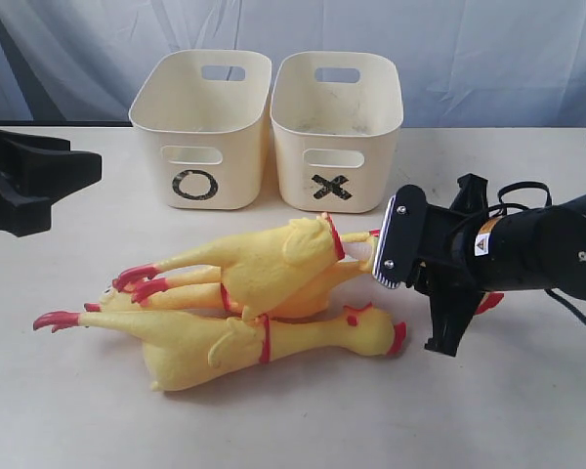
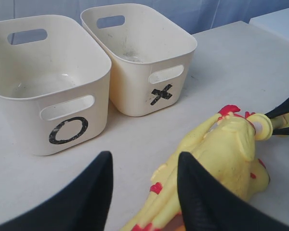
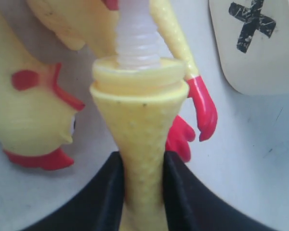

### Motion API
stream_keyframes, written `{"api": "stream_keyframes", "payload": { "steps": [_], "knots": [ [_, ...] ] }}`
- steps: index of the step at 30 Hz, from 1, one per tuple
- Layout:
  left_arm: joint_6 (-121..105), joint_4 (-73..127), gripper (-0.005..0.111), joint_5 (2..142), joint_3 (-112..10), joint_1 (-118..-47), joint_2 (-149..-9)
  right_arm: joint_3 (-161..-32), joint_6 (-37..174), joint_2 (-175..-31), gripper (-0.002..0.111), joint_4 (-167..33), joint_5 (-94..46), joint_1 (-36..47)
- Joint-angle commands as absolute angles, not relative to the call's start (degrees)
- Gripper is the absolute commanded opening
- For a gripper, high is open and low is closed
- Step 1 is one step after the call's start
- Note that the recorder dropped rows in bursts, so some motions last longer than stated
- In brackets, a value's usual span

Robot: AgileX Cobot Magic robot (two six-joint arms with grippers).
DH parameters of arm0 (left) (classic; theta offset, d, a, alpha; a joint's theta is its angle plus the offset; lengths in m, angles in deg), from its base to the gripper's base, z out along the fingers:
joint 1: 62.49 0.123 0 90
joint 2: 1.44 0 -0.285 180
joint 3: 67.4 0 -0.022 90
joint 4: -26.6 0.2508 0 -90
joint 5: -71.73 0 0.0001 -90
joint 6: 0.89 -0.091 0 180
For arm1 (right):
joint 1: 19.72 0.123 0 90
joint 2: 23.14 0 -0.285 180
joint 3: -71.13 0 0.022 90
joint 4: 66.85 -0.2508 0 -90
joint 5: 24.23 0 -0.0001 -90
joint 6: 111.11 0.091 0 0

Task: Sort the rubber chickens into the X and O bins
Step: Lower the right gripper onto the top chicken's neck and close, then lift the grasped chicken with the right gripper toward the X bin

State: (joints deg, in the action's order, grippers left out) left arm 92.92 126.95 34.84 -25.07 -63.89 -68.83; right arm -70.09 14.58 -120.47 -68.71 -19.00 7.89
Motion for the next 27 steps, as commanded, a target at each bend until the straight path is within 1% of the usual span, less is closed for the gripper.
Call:
{"api": "stream_keyframes", "payload": {
  "steps": [1, 20, 27],
  "knots": [
    [93.1, 126.6, 0.042, 34.9, -25.2, -63.8, -69.0, -70.3, 14.4, -120.5, -0.001, -68.4, -18.8, 7.8],
    [93.0, 126.6, 0.042, 34.9, -25.2, -63.8, -69.0, -70.3, 14.4, -117.3, -0.001, -65.8, -15.7, 7.8],
    [93.0, 126.6, 0.042, 34.9, -25.2, -63.8, -69.0, -70.3, 14.7, -116.3, -0.001, -60.8, -13.2, 7.7]
  ]
}}
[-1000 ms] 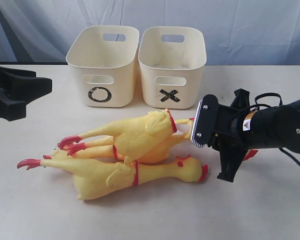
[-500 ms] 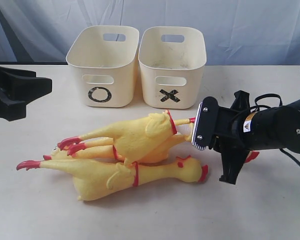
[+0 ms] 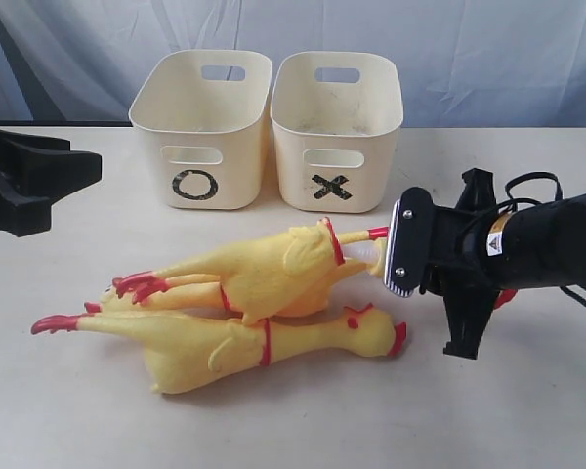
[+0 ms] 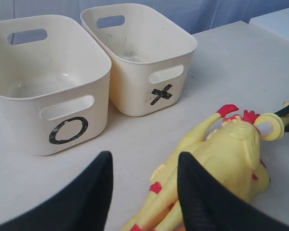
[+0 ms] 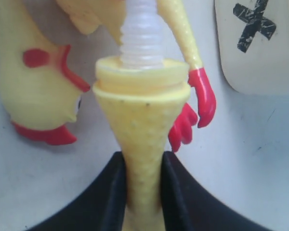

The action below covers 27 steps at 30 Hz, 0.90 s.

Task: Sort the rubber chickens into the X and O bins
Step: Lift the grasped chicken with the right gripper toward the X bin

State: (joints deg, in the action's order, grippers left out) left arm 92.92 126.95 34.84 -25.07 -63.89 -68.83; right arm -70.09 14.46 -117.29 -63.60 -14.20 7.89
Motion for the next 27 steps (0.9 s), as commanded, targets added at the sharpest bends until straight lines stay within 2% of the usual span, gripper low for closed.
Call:
{"api": "stream_keyframes", "payload": {
  "steps": [1, 8, 14, 21, 27],
  "knots": [
    [93.0, 126.6, 0.042, 34.8, -25.2, -63.8, -69.0, -70.3, 14.7, -116.0, -0.001, -60.8, -13.2, 7.7],
    [93.0, 126.6, 0.042, 34.8, -25.2, -63.8, -69.0, -70.3, 15.4, -113.9, -0.001, -48.5, -10.6, 7.7],
    [93.0, 126.6, 0.042, 34.8, -25.2, -63.8, -69.0, -70.3, 27.8, -113.2, -0.001, -34.3, -10.1, 7.7],
    [93.0, 126.6, 0.042, 34.8, -25.2, -63.8, -69.0, -70.3, 50.5, -113.2, -0.001, -7.0, -3.2, 7.7],
    [93.0, 126.6, 0.042, 34.8, -25.2, -63.8, -69.0, -70.3, 57.2, -113.2, -0.001, -2.7, -2.3, 7.7]
  ]
}}
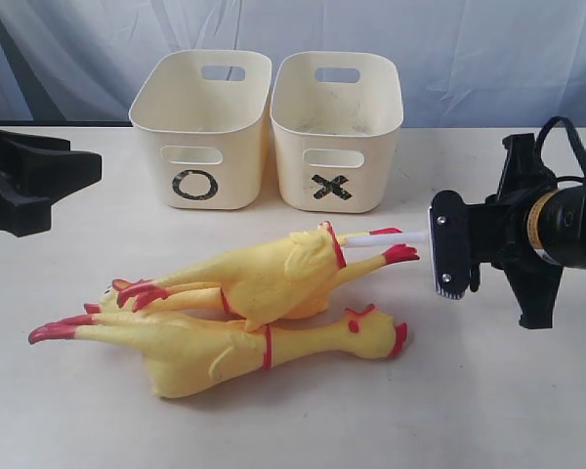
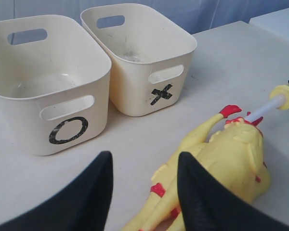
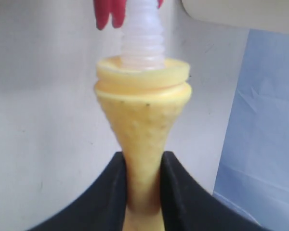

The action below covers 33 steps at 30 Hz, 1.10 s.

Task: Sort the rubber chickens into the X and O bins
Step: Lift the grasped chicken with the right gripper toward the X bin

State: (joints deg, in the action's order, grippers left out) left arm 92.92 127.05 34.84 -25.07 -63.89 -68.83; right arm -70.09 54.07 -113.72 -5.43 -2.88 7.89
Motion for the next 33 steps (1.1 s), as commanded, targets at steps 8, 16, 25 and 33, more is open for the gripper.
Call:
{"api": "stream_keyframes", "payload": {
  "steps": [8, 16, 25, 33],
  "knots": [
    [93.0, 126.6, 0.042, 34.8, -25.2, -63.8, -69.0, -70.3, 57.7, -113.0, -0.001, -2.3, 1.3, 7.7],
    [93.0, 126.6, 0.042, 34.8, -25.2, -63.8, -69.0, -70.3, 82.3, -110.5, -0.001, -2.4, -1.7, 7.7],
    [93.0, 126.6, 0.042, 34.5, -25.2, -63.8, -69.0, -70.3, 112.1, -110.5, -0.001, -1.0, -10.3, 7.7],
    [93.0, 126.6, 0.042, 34.4, -25.2, -63.8, -69.0, -71.7, 119.2, -110.5, -0.001, 0.6, -17.5, 7.7]
  ]
}}
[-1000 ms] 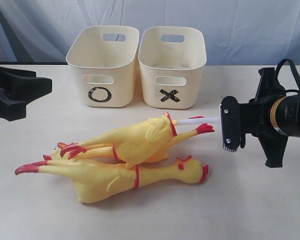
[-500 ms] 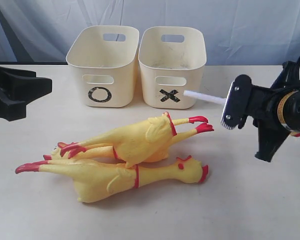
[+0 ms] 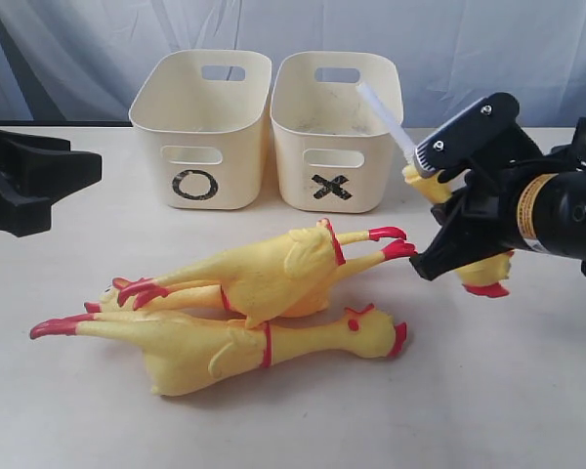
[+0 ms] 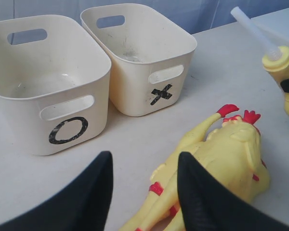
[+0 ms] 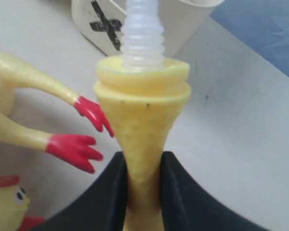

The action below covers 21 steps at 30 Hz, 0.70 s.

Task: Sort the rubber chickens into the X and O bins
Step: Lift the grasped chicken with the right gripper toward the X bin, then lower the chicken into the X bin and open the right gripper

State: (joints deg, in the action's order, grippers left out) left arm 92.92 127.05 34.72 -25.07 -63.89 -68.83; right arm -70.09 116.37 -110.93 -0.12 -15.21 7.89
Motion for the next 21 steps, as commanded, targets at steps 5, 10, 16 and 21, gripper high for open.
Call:
{"api": "stream_keyframes", "payload": {
  "steps": [5, 10, 16, 21],
  "knots": [
    [93.1, 126.6, 0.042, 34.3, -25.0, -63.8, -69.0, -75.6, 125.4, -110.5, -0.001, 0.2, -17.9, 7.7],
    [93.1, 126.6, 0.042, 34.8, -24.2, -63.8, -69.0, -78.4, 127.0, -110.6, -0.001, -1.3, -23.0, 7.7],
    [93.1, 126.6, 0.042, 34.9, -24.3, -63.8, -69.0, -83.9, 127.0, -111.9, -0.001, -2.5, -24.2, 7.7],
    [93.1, 126.6, 0.042, 34.9, -24.3, -63.8, -69.0, -88.4, 127.0, -115.6, -0.001, -2.4, -23.5, 7.6]
  ]
}}
